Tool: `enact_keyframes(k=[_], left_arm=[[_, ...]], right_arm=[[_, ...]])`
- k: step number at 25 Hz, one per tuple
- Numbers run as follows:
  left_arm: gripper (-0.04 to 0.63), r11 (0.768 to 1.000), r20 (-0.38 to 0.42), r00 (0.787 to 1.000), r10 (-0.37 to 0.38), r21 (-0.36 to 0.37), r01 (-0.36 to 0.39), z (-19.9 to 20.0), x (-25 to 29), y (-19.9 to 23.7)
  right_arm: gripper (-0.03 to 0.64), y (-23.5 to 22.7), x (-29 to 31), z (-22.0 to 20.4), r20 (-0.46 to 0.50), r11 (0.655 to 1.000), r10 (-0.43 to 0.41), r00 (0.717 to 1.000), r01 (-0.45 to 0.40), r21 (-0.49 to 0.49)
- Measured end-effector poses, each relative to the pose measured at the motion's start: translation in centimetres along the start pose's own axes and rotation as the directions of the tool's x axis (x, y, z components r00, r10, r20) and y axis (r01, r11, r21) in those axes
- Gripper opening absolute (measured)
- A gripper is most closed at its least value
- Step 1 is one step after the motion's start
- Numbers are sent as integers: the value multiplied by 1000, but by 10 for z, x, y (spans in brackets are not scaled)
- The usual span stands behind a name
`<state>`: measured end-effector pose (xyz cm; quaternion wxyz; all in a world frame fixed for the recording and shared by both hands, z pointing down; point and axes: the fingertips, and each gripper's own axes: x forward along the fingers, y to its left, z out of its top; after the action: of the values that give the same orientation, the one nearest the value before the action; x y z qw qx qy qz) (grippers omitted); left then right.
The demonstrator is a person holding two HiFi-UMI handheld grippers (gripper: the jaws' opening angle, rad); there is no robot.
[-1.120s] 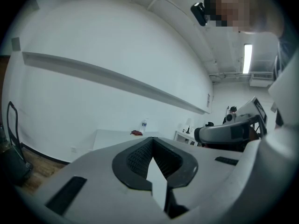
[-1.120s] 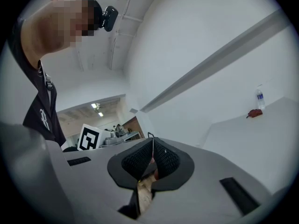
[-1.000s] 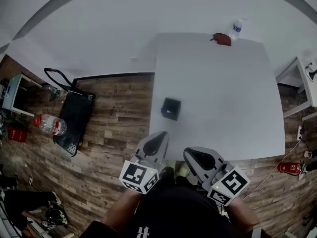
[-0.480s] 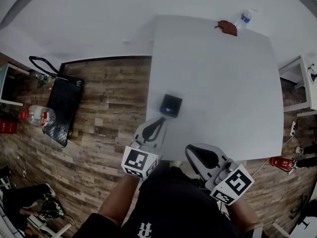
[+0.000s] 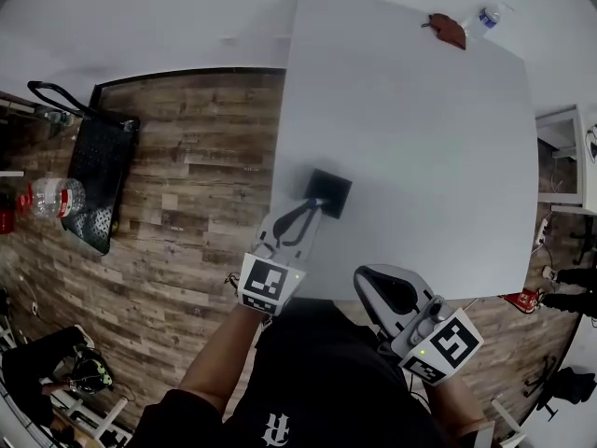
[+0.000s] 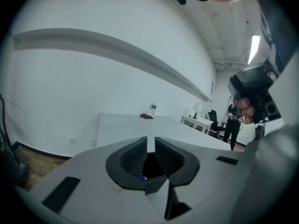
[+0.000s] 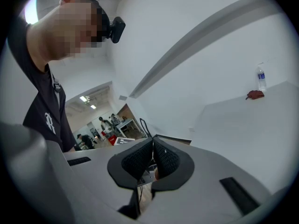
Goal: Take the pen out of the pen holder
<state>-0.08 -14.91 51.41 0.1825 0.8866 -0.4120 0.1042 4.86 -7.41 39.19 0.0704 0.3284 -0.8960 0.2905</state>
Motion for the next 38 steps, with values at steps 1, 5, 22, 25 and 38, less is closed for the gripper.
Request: enact_keyframes(k=[1, 5, 22, 25, 38], left_arm=[[49, 1000, -7, 1000, -5, -5, 5, -4, 4, 1], [97, 1000, -25, 1000, -3, -7, 3, -18, 19, 8], [103, 996, -35, 998, 55, -66, -57, -61, 38, 23], [103, 996, -38, 997, 63, -64, -65, -63, 42, 23], [72, 994, -4, 995, 98, -38, -98, -64, 47, 24]], right_arm=[[15, -3, 2, 0, -6, 1000, -2, 1000, 2, 1], [15, -16, 8, -1, -35, 1000, -13, 999, 14, 17], [15, -33, 20, -5, -61, 997, -23, 998, 28, 69], [15, -36, 19, -8, -73, 997, -29, 997, 34, 69], [15, -39, 9, -6, -52, 996, -62, 997, 66, 65]])
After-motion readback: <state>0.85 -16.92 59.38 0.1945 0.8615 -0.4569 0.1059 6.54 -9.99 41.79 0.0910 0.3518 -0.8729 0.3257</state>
